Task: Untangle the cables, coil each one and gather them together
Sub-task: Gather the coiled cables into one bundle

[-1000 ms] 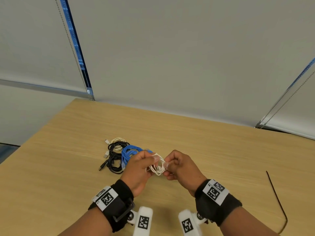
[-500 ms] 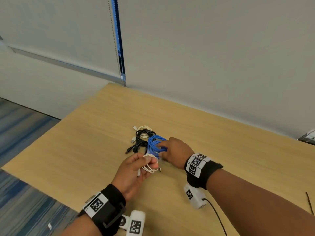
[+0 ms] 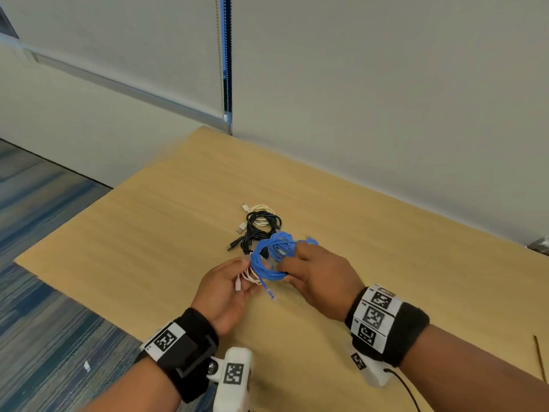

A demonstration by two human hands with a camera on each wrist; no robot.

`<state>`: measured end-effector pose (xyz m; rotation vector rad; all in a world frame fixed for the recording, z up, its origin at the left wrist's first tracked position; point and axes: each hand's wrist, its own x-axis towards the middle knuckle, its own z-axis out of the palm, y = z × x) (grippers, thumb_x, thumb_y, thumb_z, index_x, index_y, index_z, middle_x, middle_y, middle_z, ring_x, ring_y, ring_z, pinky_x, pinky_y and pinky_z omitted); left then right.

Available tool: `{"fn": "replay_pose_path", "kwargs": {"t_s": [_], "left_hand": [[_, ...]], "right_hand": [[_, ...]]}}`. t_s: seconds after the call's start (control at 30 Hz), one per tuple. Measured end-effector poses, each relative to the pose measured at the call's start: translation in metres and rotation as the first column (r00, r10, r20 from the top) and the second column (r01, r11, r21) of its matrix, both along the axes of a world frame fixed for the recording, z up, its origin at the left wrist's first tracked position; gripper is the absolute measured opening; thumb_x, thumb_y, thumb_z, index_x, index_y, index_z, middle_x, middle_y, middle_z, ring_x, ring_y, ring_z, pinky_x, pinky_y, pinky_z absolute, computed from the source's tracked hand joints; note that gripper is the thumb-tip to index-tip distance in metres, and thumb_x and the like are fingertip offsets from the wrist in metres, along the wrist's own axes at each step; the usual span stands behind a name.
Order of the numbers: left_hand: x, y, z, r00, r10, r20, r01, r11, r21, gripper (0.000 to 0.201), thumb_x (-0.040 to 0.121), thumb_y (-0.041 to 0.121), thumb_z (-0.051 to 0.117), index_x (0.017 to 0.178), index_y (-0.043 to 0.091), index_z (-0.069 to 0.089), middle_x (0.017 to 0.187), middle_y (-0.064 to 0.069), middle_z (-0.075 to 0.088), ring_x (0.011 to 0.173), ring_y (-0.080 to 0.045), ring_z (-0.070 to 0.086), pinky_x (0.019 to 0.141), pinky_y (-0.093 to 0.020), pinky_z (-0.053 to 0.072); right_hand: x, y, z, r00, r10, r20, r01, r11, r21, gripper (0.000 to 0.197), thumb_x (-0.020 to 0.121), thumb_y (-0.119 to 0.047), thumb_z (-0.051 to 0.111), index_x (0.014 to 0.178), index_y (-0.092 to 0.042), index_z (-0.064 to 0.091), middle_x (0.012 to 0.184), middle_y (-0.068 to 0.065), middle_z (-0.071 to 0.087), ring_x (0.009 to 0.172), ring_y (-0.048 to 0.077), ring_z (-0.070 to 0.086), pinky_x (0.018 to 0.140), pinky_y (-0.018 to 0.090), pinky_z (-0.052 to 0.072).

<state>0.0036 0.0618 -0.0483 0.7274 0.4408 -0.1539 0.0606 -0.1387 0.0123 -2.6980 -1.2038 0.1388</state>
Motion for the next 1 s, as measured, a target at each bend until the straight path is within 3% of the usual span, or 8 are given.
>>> {"fn": "replay_pose_path", "kwargs": {"t_s": [0.13,0.33,0.47,0.53,0.63,0.7,0.8,1.0], "left_hand": [[0.000,-0.017,0.002,0.994,-0.109,0.013,0.109,0.994,-0.024,0.027,0.093,0.028,0.063,0.104,0.006,0.075,0.112,-0.019,0.073,0.097,-0.027,0.070,0.100,-0.046,0.046],[-0.010,-0.036,0.007,0.975,-0.219,0.048,0.216,0.975,0.062,0.016,0.090,0.014,0.065,0.098,0.002,0.071,0.089,-0.012,0.070,0.087,-0.021,0.070,0.087,-0.035,0.056],[-0.016,-0.054,0.012,0.985,-0.168,0.028,0.164,0.980,0.110,0.014,0.084,0.012,0.066,0.092,0.002,0.073,0.083,-0.012,0.072,0.081,-0.021,0.070,0.085,-0.032,0.055],[-0.022,-0.058,0.015,0.994,-0.103,0.029,0.099,0.987,0.124,0.017,0.083,0.012,0.066,0.095,0.000,0.070,0.084,-0.013,0.072,0.083,-0.021,0.070,0.089,-0.033,0.053],[-0.033,-0.054,0.022,1.000,0.011,0.017,-0.014,0.983,0.183,0.019,0.082,0.014,0.067,0.095,0.001,0.069,0.086,-0.013,0.072,0.084,-0.019,0.070,0.092,-0.033,0.051],[-0.041,-0.050,0.023,0.997,0.074,0.003,-0.073,0.972,0.225,0.015,0.083,0.015,0.067,0.093,0.003,0.069,0.086,-0.011,0.072,0.083,-0.019,0.068,0.089,-0.033,0.047],[-0.052,-0.048,0.022,0.991,0.133,-0.015,-0.126,0.965,0.229,0.011,0.085,0.014,0.066,0.090,0.005,0.067,0.084,-0.010,0.069,0.082,-0.019,0.064,0.086,-0.033,0.045],[-0.052,-0.042,0.017,0.992,0.113,-0.060,-0.096,0.965,0.242,0.011,0.093,0.012,0.060,0.093,0.003,0.068,0.086,-0.014,0.068,0.083,-0.021,0.064,0.080,-0.033,0.046]], "right_hand": [[-0.010,-0.015,-0.011,0.999,-0.038,0.023,0.039,0.999,-0.028,0.027,0.101,-0.029,0.052,0.127,-0.031,0.060,0.104,0.005,0.053,0.094,0.031,0.056,0.063,0.037,0.046],[-0.022,-0.030,-0.014,0.997,0.003,0.077,0.001,0.999,-0.048,0.026,0.094,-0.021,0.063,0.119,-0.027,0.063,0.099,0.005,0.058,0.086,0.031,0.060,0.057,0.034,0.042],[-0.019,-0.041,-0.015,0.998,0.027,-0.058,-0.030,0.999,-0.043,0.027,0.098,-0.025,0.050,0.123,-0.025,0.059,0.110,0.002,0.057,0.101,0.029,0.057,0.074,0.041,0.053],[-0.014,-0.047,-0.017,0.976,0.035,-0.217,-0.021,0.997,0.068,0.035,0.096,-0.020,0.052,0.130,-0.028,0.058,0.118,-0.002,0.062,0.103,0.020,0.057,0.084,0.036,0.050],[0.006,-0.052,-0.020,0.904,-0.082,-0.420,0.197,0.951,0.240,0.025,0.097,-0.018,0.056,0.119,-0.024,0.066,0.112,-0.010,0.069,0.095,0.009,0.061,0.085,0.028,0.048],[0.028,-0.049,-0.026,0.891,-0.205,-0.406,0.295,0.939,0.175,0.020,0.099,-0.023,0.052,0.110,-0.017,0.068,0.109,-0.003,0.071,0.100,0.022,0.065,0.086,0.034,0.050],[0.049,-0.037,-0.042,0.886,-0.295,-0.358,0.305,0.952,-0.031,0.032,0.100,-0.030,0.051,0.125,-0.014,0.062,0.122,0.012,0.061,0.109,0.034,0.061,0.085,0.036,0.048],[0.054,-0.020,-0.056,0.876,-0.392,-0.281,0.362,0.919,-0.155,0.039,0.094,-0.050,0.058,0.106,-0.013,0.060,0.108,0.007,0.050,0.088,0.029,0.057,0.074,0.035,0.046]]}}
